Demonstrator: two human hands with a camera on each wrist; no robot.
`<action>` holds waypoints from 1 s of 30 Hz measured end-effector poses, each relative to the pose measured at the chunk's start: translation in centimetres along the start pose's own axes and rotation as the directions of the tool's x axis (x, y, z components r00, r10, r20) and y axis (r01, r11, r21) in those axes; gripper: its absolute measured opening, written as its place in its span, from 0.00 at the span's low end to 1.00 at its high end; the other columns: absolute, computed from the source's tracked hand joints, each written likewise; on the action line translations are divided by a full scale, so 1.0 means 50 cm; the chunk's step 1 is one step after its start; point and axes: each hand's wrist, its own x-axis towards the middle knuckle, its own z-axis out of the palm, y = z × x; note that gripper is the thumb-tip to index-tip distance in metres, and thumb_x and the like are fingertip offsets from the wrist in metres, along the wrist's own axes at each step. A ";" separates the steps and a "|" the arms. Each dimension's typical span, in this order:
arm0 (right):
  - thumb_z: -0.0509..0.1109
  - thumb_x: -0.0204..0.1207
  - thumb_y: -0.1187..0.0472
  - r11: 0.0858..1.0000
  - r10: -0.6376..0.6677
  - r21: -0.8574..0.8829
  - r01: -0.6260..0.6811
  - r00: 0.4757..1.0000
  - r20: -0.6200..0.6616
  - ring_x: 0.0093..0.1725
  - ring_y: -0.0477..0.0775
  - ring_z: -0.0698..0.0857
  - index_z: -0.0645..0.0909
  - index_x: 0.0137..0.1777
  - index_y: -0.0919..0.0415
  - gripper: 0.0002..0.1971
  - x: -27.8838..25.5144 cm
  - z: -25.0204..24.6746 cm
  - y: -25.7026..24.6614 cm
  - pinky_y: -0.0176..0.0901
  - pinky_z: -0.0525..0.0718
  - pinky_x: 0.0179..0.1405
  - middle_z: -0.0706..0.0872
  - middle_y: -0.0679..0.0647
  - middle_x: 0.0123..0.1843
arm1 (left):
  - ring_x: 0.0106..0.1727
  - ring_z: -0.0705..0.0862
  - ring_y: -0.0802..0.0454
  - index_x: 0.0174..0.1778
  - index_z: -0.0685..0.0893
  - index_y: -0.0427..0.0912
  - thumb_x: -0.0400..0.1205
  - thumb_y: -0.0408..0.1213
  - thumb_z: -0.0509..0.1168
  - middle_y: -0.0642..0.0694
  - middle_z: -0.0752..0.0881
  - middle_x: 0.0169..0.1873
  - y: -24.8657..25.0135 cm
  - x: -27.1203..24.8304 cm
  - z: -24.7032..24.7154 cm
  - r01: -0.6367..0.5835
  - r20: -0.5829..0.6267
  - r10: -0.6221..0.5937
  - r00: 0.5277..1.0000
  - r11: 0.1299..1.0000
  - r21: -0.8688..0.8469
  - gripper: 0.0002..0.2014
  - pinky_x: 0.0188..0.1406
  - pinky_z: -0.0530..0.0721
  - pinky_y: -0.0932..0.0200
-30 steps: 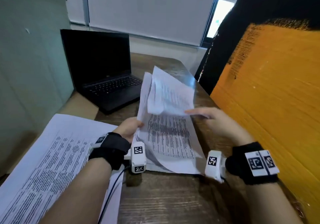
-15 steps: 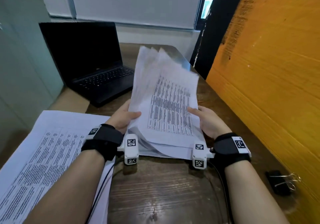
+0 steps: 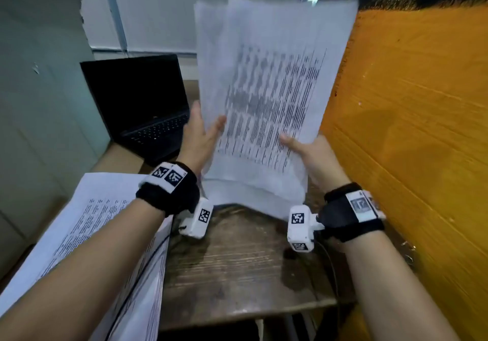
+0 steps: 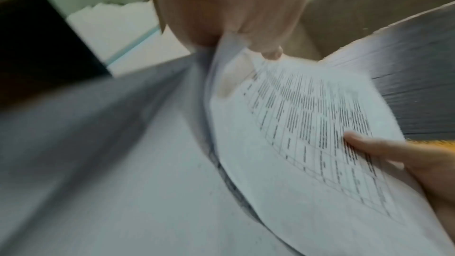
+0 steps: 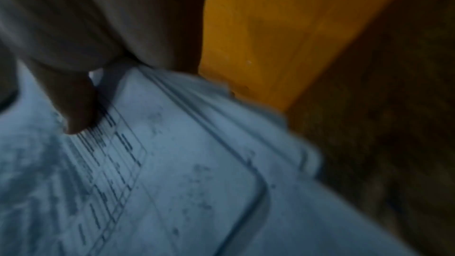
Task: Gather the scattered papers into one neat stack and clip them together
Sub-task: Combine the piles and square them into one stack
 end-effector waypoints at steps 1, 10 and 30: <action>0.73 0.77 0.65 0.995 -0.074 -0.069 0.075 0.997 0.010 0.58 0.41 0.88 0.81 0.60 0.48 0.15 -0.002 0.000 -0.024 0.36 0.85 0.55 0.89 0.42 0.56 | 0.47 0.82 0.69 0.66 0.69 0.38 0.84 0.40 0.63 0.55 0.80 0.50 0.028 0.001 -0.007 -0.067 -0.053 0.067 0.996 0.998 0.010 0.18 0.42 0.75 0.84; 0.72 0.75 0.44 0.991 -0.128 -0.027 0.130 0.988 0.085 0.63 0.41 0.85 0.78 0.67 0.47 0.22 -0.036 -0.016 -0.104 0.44 0.81 0.65 0.88 0.43 0.62 | 0.53 0.78 0.74 0.66 0.65 0.38 0.88 0.45 0.52 0.59 0.76 0.53 0.070 -0.005 -0.030 -0.040 -0.133 0.029 0.991 0.996 -0.080 0.16 0.56 0.74 0.79; 0.67 0.82 0.55 0.989 -0.073 -0.143 0.024 0.936 -0.346 0.52 0.48 0.85 0.81 0.60 0.57 0.10 -0.088 0.014 -0.040 0.51 0.82 0.59 0.87 0.48 0.51 | 0.45 0.82 0.50 0.40 0.80 0.36 0.62 0.57 0.69 0.42 0.83 0.41 -0.022 -0.122 -0.011 0.589 0.065 -0.590 0.805 0.780 -0.213 0.25 0.49 0.81 0.53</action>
